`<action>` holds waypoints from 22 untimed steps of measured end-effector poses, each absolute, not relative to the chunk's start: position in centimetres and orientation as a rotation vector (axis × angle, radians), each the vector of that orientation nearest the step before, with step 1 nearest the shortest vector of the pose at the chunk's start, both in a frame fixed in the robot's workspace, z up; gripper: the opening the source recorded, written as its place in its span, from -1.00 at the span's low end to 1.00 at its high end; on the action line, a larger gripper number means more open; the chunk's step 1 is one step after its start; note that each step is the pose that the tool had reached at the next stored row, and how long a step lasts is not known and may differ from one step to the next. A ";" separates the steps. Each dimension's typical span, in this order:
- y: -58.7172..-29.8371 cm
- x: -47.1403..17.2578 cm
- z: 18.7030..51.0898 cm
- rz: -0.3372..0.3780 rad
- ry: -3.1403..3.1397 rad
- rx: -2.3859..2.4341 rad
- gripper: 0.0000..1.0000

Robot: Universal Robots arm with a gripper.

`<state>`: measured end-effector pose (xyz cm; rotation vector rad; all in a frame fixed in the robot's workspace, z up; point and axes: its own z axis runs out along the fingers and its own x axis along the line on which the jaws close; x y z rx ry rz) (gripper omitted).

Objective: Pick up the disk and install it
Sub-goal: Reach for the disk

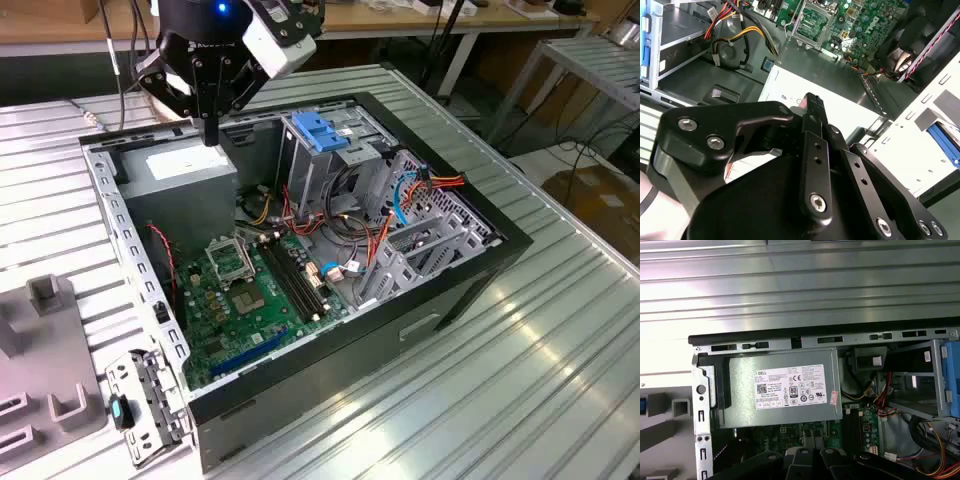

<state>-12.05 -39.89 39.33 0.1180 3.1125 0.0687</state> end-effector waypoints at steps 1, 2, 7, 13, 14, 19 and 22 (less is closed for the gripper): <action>-39.9 -12.1 39.3 0.069 3.113 0.118 -0.79; -39.9 -12.1 39.3 0.069 3.113 0.118 -0.79; -39.9 -12.3 39.3 0.069 3.113 0.118 -0.79; -39.9 -12.4 39.3 0.069 3.113 0.118 -0.79; -39.9 -12.4 39.3 0.069 3.112 0.118 -0.79; -39.9 -12.6 39.3 0.069 3.113 0.118 -0.79; -39.9 -12.7 39.3 0.069 3.112 0.118 -0.79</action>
